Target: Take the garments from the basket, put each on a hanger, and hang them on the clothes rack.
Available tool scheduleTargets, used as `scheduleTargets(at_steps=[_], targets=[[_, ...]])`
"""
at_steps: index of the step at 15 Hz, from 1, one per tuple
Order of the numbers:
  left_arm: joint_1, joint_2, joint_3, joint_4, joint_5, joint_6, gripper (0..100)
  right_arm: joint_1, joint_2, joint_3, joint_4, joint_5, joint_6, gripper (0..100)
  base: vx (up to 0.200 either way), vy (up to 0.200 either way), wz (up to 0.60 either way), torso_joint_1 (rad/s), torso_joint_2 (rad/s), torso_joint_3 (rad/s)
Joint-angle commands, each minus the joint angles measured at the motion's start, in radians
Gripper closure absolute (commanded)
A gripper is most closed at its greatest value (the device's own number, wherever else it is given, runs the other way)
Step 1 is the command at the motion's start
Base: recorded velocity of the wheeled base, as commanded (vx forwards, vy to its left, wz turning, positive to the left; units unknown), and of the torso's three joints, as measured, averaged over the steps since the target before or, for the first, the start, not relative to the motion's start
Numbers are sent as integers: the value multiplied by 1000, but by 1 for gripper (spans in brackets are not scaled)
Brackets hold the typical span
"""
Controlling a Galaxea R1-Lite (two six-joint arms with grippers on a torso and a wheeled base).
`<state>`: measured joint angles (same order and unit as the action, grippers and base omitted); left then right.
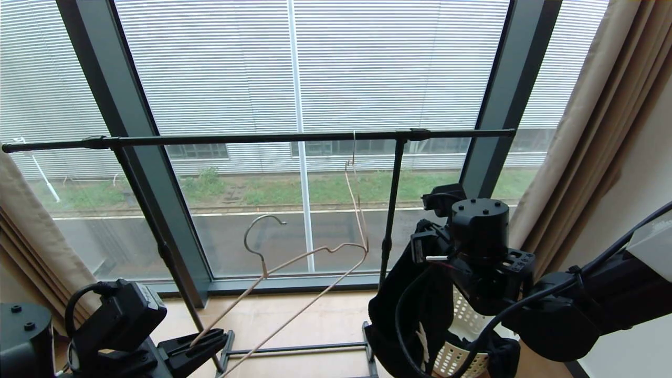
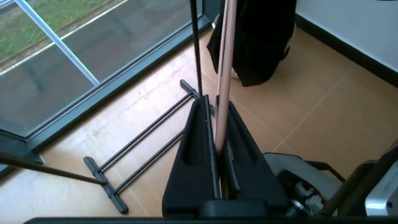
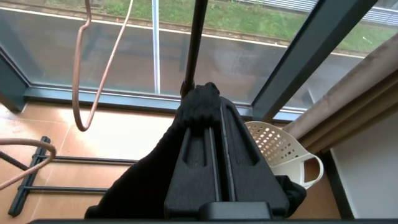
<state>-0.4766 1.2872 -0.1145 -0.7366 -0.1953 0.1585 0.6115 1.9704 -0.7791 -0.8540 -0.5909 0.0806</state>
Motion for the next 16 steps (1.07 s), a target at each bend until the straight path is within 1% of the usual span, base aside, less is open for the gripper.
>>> scheduleTargets(at_steps=[1,2,5,6,8,11,13,16], targets=[[-7,-14,12,0,-13,3,100,1,4,-3,0,-1,-1,100,0,0,0,0,0,0],[-27,-14,19,0,-32,3,100,1,4,-9,0,-4,-1,100,0,0,0,0,0,0],[-86,-9,32,0,-32,-1,100,4,5,-32,-2,-38,2,100,0,0,0,0,0,0],[-89,-9,32,0,-32,-1,100,5,5,-32,-2,-40,5,100,0,0,0,0,0,0],[-128,49,7,0,-30,-2,100,25,16,-29,-2,-46,7,100,0,0,0,0,0,0],[-131,98,-4,-10,-30,-7,100,71,15,-14,-2,-60,7,100,0,0,0,0,0,0],[-126,132,6,-70,-29,-8,100,113,18,-9,-2,-89,7,100,0,0,0,0,0,0],[-123,147,2,-96,-27,-25,100,139,19,-2,-2,-107,7,100,0,0,0,0,0,0]])
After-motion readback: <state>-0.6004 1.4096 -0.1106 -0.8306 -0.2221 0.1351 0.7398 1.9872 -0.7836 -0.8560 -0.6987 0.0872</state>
